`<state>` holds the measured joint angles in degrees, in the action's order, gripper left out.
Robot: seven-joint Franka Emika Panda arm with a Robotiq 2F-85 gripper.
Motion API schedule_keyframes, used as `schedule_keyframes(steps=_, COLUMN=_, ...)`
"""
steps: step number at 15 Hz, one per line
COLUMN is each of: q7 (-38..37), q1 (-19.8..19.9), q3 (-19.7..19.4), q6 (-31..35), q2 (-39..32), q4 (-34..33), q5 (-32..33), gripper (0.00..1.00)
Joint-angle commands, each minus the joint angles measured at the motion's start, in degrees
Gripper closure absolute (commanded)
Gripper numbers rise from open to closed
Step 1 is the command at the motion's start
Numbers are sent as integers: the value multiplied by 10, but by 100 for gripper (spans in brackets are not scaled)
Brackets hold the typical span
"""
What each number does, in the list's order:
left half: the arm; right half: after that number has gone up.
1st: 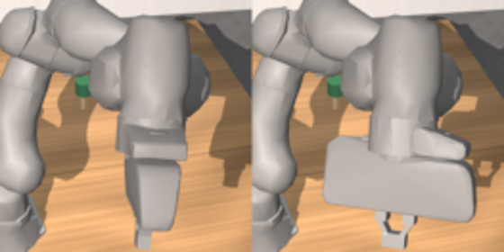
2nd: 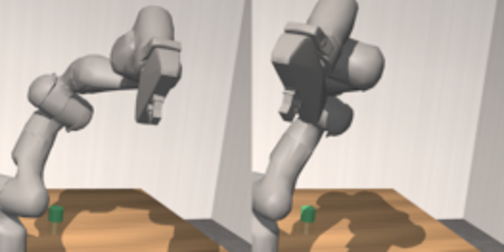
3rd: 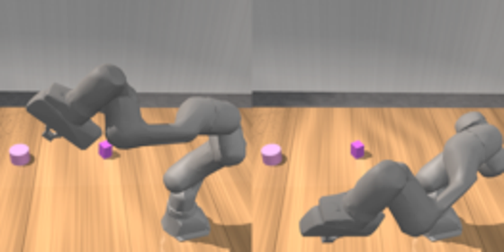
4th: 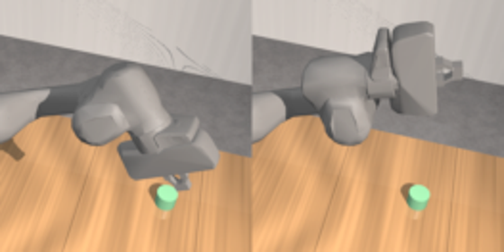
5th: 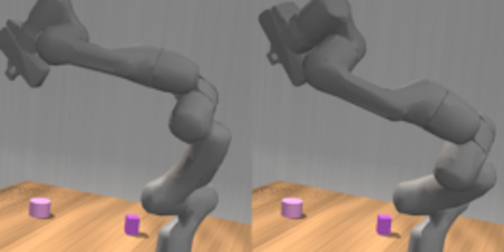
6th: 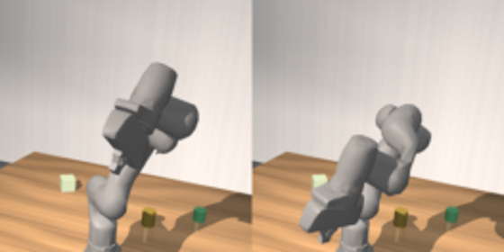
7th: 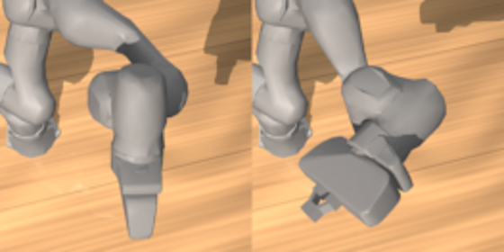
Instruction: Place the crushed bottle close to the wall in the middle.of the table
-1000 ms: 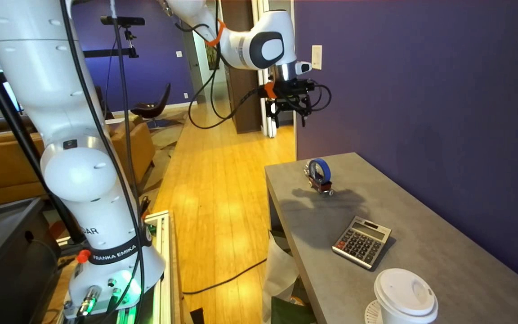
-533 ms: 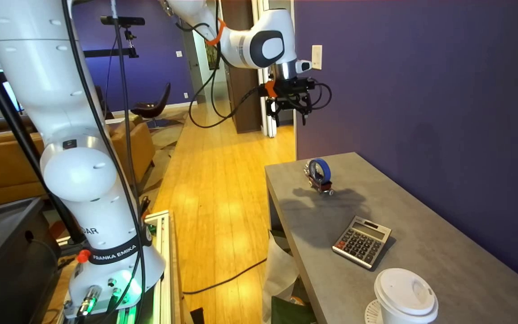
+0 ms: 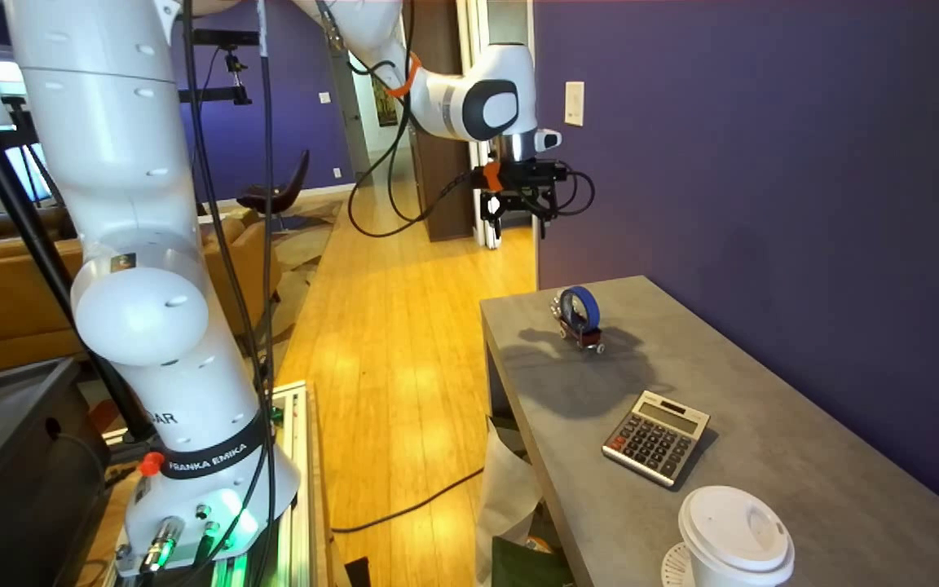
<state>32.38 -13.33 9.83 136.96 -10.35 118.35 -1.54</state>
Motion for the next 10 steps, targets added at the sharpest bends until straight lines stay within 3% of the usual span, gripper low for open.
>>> schedule_keyframes(steps=1, q7=28, q1=23, q3=26, q6=5, q2=-77, q4=-65, q5=-18, gripper=0)
schedule_keyframes(steps=10, q7=70, q1=70, q3=46, q6=16, q2=-195, q4=-157, q5=-8, gripper=0)
